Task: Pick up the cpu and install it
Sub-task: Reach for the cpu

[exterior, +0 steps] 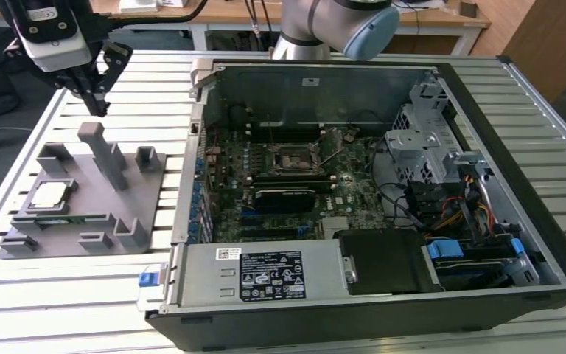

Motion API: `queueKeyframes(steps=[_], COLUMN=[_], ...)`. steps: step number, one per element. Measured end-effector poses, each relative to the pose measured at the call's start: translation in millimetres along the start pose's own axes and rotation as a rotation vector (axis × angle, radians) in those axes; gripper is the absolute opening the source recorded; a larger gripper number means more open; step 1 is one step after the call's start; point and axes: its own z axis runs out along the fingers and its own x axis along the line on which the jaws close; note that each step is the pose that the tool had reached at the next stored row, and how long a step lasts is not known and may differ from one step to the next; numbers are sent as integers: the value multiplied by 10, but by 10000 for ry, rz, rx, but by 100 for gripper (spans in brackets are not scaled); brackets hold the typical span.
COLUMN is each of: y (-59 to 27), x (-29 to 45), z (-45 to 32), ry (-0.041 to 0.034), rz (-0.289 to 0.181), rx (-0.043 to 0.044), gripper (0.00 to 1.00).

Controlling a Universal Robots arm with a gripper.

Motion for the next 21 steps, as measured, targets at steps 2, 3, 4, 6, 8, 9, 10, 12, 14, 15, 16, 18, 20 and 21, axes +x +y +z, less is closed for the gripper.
queueKeyframes(steps=[2, 3, 4, 6, 8, 9, 10, 12, 14, 15, 16, 18, 20, 21], y=[-2, -4, -6, -9, -12, -13, -15, -17, -19, -20, -21, -24, -27, -28], x=[28, 46, 67, 108, 145, 161, 174, 202, 230, 245, 260, 289, 318, 331], z=[4, 7, 9, 14, 19, 22, 26, 31, 35, 37, 39, 43, 46, 48], ry=[2, 2, 3, 4, 7, 7, 9, 15, 21, 24, 27, 34, 42, 46], rz=[0, 0, 0, -1, 0, 0, -1, 0, 0, 1, 1, 1, 1, 1], rx=[0, -1, 0, 0, 1, 1, 0, 1, 1, 2, 2, 2, 3, 4], gripper=[11, 11, 11, 11, 11, 11, 11, 11, 11, 11, 11, 11, 11, 11])
